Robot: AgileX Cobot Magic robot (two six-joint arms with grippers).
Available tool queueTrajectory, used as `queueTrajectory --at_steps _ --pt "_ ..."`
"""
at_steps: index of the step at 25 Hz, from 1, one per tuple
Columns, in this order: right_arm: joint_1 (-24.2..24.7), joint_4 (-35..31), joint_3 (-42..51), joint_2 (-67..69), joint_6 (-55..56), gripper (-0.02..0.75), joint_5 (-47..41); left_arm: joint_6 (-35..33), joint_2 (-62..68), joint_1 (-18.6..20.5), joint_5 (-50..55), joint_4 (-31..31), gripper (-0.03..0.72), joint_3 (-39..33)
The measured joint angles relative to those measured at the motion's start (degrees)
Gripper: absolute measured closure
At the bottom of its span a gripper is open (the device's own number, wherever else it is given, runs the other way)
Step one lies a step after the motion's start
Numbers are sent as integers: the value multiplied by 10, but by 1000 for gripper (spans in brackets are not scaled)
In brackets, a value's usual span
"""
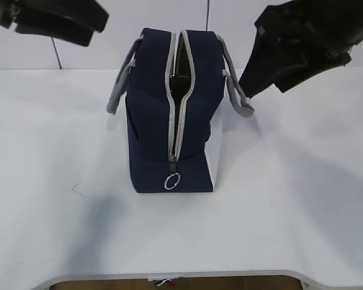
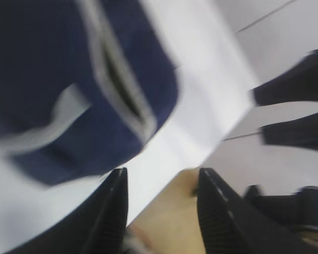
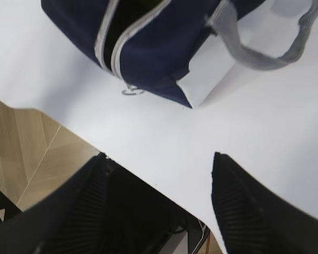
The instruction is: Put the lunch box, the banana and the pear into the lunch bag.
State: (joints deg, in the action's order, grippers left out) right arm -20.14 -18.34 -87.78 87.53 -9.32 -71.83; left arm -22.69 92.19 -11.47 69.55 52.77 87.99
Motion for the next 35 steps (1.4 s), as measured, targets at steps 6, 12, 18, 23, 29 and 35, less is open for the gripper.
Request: queueTrajectory --at_steps 6,12,18,23,29,35 --pt "0 -6 100 -54 -5 260 33 135 -82 -20 12 -220 358 0" --pt "0 -13 266 -206 -32 302 233 149 -155 -36 20 -241 358 0" --pt "-5 -43 427 -325 -203 305 367 151 -195 -36 24 -244 358 0" --pt "-42 -176 509 -402 -398 305 412 154 -205 -36 25 -244 360 0" --pt "-51 -370 554 -404 -570 307 441 156 -206 -36 25 -244 360 0" --pt "-51 -669 581 -326 -852 310 454 156 -207 -36 25 -244 360 0"
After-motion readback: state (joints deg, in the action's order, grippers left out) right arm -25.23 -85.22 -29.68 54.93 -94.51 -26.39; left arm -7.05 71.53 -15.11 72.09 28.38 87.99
